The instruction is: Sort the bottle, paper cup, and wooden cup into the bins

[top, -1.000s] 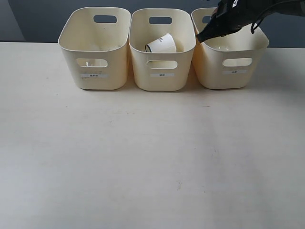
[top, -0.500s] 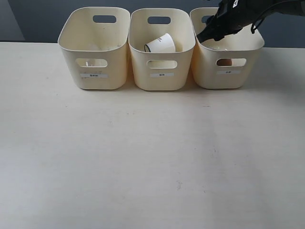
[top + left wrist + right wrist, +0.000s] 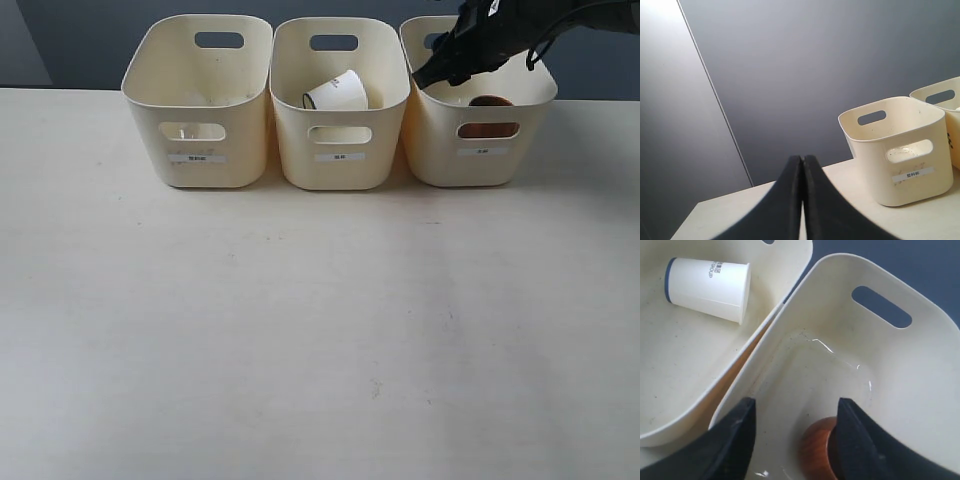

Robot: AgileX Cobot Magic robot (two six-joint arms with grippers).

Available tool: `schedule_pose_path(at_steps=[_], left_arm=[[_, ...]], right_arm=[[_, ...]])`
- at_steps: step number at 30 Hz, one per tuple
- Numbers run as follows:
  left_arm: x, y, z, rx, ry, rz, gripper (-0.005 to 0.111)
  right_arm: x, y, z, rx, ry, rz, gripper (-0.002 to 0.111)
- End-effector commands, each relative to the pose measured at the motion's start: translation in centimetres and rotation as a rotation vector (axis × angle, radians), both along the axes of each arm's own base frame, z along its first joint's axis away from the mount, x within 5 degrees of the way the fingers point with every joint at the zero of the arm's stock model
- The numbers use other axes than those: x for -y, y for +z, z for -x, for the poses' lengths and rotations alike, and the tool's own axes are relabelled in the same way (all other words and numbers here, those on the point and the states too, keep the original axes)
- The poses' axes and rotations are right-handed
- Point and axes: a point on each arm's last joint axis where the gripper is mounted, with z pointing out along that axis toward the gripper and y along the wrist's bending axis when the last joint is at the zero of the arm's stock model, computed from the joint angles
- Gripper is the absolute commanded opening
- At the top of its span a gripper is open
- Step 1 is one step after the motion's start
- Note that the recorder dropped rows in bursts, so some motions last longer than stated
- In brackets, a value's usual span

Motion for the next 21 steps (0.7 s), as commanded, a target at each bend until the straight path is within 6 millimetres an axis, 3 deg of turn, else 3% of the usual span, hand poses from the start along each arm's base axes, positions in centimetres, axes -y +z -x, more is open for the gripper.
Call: schedule_pose_path(at_steps=[1,4,9,21], left_arm=[[0.0,0.0,0.0,0.003,-0.002,0.002,0.000],[0.0,0.0,0.0,0.003,-0.002,0.002,0.000],[0.0,0.0,0.0,0.003,-0.002,0.002,0.000],[0.0,0.0,0.0,0.003,-0.002,0.002,0.000]], right_arm=[[0.2,0.4,0.0,0.008,-0.014,-0.010,0.048],[0.3,1.0,0.3,0.008,-0.015,-0.009,0.038],[0.4,3.1,1.5,-0.004,0.001,0.014,0.002],[2.1,9.0,8.7,0.046,0.008,0.005,0.000]])
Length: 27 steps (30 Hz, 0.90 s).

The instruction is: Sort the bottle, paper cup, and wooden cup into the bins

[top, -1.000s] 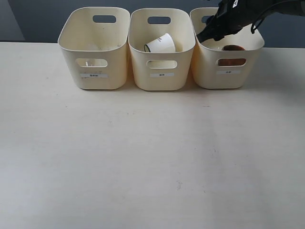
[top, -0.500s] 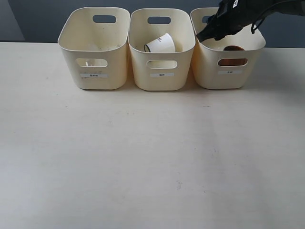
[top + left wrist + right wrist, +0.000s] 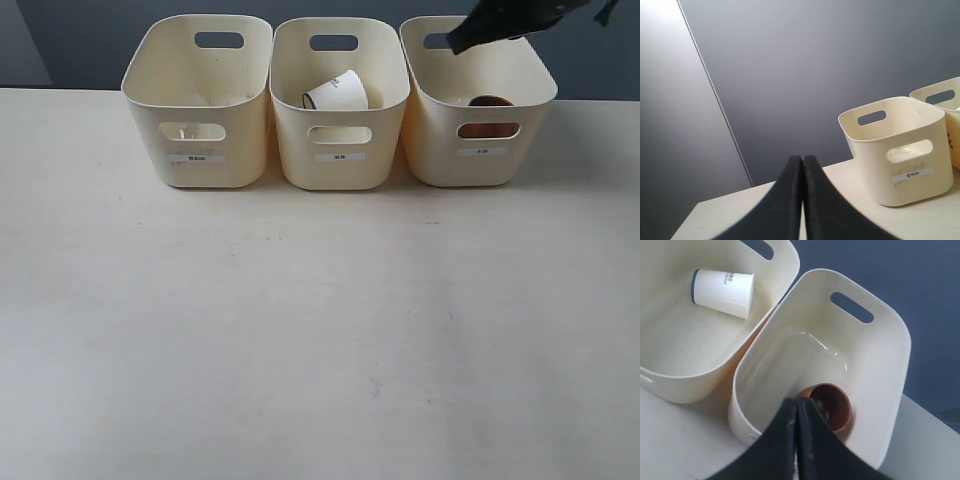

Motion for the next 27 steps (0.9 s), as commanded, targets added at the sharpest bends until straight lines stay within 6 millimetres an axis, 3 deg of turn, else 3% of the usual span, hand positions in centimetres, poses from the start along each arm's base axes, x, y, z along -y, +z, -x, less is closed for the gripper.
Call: schedule_pose_path(at_steps=[1,16,27], left_arm=[[0.0,0.0,0.0,0.003,-0.002,0.002,0.000],[0.0,0.0,0.0,0.003,-0.002,0.002,0.000],[0.0,0.0,0.0,0.003,-0.002,0.002,0.000]], right_arm=[[0.7,1.8,3.1,0.027,0.003,-0.010,0.000],[2.4,4.7,12.8,0.113,-0.016,-0.161,0.000],[4.0,4.1,22.1,0.195,-0.026,-0.345,0.000]])
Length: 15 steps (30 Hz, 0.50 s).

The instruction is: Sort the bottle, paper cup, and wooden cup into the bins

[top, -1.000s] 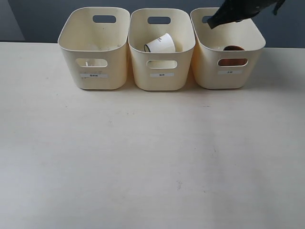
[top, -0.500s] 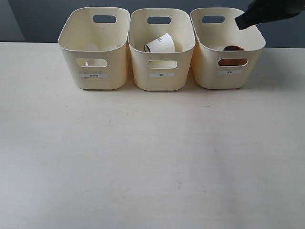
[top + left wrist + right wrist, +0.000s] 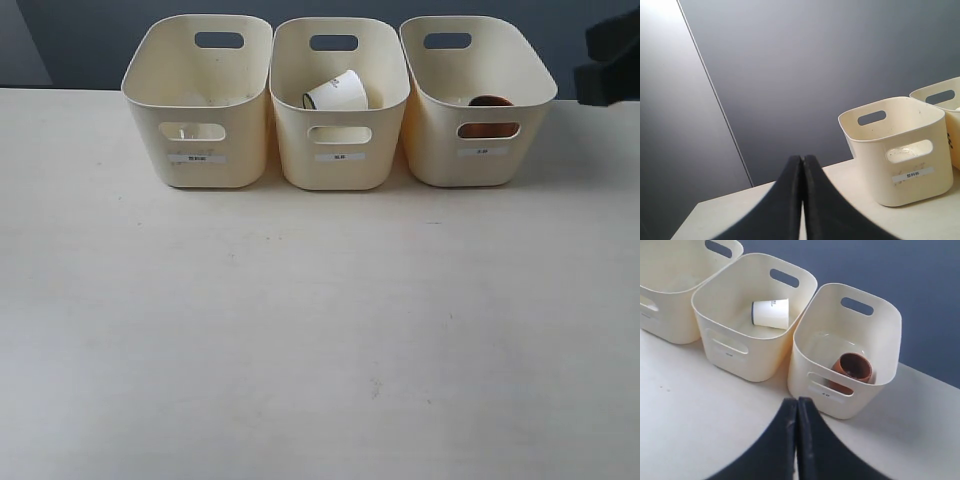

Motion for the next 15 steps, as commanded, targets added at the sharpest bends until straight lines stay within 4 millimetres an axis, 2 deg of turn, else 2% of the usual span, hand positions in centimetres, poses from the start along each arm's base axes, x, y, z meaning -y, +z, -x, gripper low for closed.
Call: schedule_pose_path(at_steps=[1,4,7,9,12,15], left_arm=[[0.0,0.0,0.0,0.003,-0.002,0.002,0.000],[0.0,0.0,0.0,0.003,-0.002,0.002,0.000],[0.0,0.0,0.0,0.003,-0.002,0.002,0.000],[0.0,0.0,0.0,0.003,-0.002,0.002,0.000],[0.0,0.0,0.0,0.003,-0.002,0.002,0.000],[0.0,0.0,0.0,0.003,-0.002,0.002,0.000]], right_arm=[[0.8,-1.1,4.5,0.065,-0.006,-0.104,0.000],[1.3,-2.4,7.7,0.111,-0.013,-0.198,0.000],[1.8,-5.1,10.8,0.121,-0.013,-0.289,0.000],[2.0,-7.0,12.2,0.129,-0.010,-0.324,0.000],[2.7,-9.3,14.5,0.235,-0.030,-0.405,0.000],[3.3,-11.0,15.5,0.353,-0.074,-0.449,0.000]])
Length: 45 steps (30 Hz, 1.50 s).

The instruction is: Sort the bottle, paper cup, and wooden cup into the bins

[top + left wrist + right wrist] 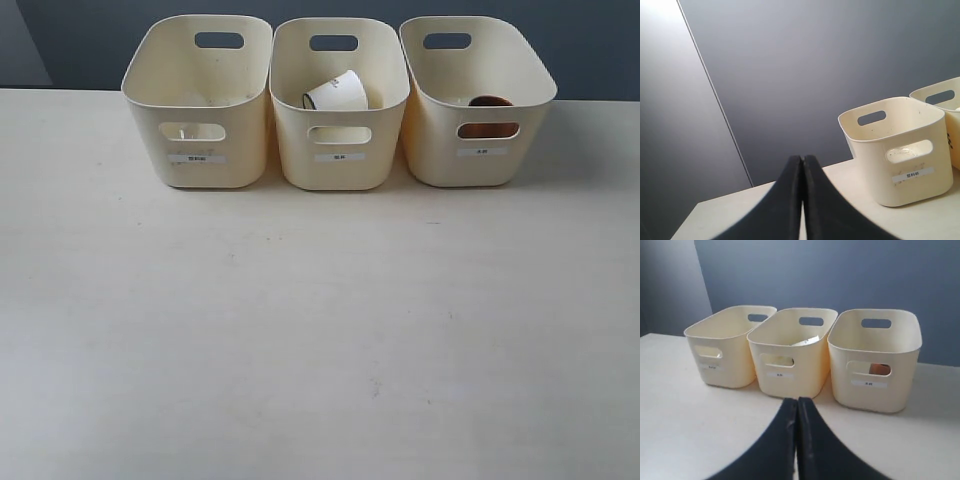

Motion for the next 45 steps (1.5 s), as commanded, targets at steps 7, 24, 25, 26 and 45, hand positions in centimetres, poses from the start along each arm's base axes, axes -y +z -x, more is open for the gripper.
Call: schedule_pose_path(at_steps=[7,24,25,26,45], left_arm=[[0.0,0.0,0.0,0.003,-0.002,0.002,0.000],[0.0,0.0,0.0,0.003,-0.002,0.002,0.000],[0.0,0.0,0.0,0.003,-0.002,0.002,0.000],[0.0,0.0,0.0,0.003,-0.002,0.002,0.000],[0.0,0.0,0.0,0.003,-0.002,0.002,0.000]], right_arm=[[1.4,-2.4,-0.1,0.105,-0.235,-0.167,0.000],[1.3,-2.6,-0.1,0.084,-0.237,-0.204,0.000],[1.3,-2.6,-0.1,0.084,-0.237,-0.204,0.000],[1.4,-2.6,-0.1,0.088,-0.239,-0.200,0.000],[2.7,-5.8,-0.9,0.148,-0.349,0.331,0.000]])
